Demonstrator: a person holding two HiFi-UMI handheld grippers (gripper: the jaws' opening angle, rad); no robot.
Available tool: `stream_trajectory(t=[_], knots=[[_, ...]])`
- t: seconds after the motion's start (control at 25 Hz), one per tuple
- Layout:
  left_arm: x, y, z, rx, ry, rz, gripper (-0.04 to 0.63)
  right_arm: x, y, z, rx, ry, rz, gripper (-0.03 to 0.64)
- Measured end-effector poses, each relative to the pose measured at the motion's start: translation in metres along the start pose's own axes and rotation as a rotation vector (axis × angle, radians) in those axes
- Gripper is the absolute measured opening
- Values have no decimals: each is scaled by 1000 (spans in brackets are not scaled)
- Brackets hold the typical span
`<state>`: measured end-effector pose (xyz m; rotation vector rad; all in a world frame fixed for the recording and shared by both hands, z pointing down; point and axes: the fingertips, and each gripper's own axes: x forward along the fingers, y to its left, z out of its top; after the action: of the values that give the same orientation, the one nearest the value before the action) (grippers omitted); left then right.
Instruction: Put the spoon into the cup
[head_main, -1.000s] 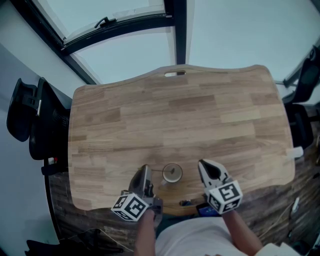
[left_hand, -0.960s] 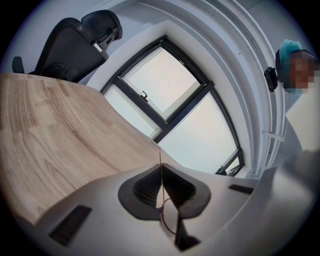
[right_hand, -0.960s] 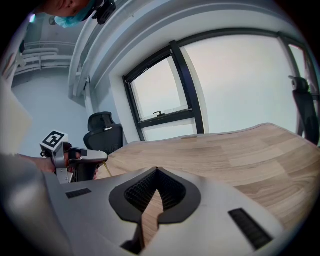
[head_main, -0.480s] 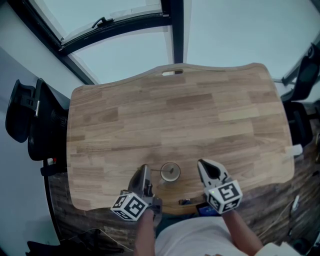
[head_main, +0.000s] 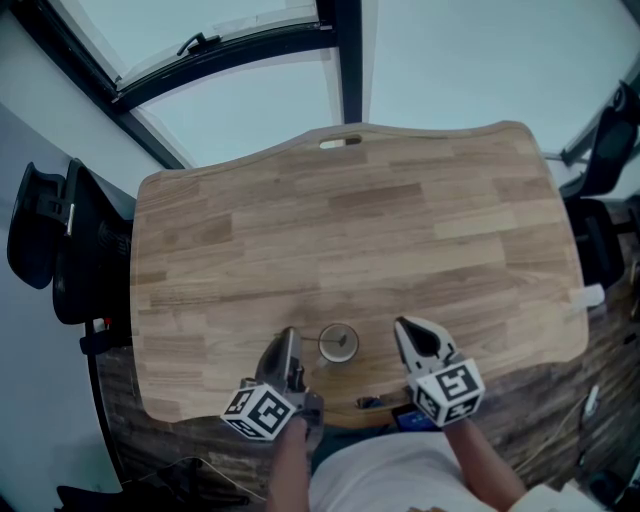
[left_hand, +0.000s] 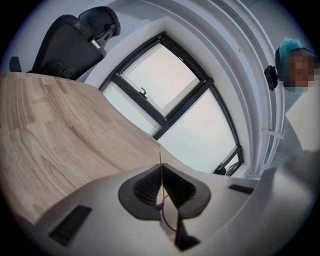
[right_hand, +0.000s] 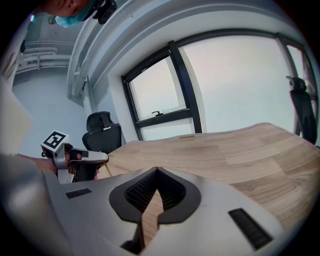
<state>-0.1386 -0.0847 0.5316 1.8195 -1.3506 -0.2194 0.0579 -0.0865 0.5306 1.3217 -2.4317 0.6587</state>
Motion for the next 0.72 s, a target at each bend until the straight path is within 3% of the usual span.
stream_trajectory(t=[0.72], knots=[[3, 0, -8, -6, 17, -4, 3, -3, -2, -5, 5, 10, -12, -3]])
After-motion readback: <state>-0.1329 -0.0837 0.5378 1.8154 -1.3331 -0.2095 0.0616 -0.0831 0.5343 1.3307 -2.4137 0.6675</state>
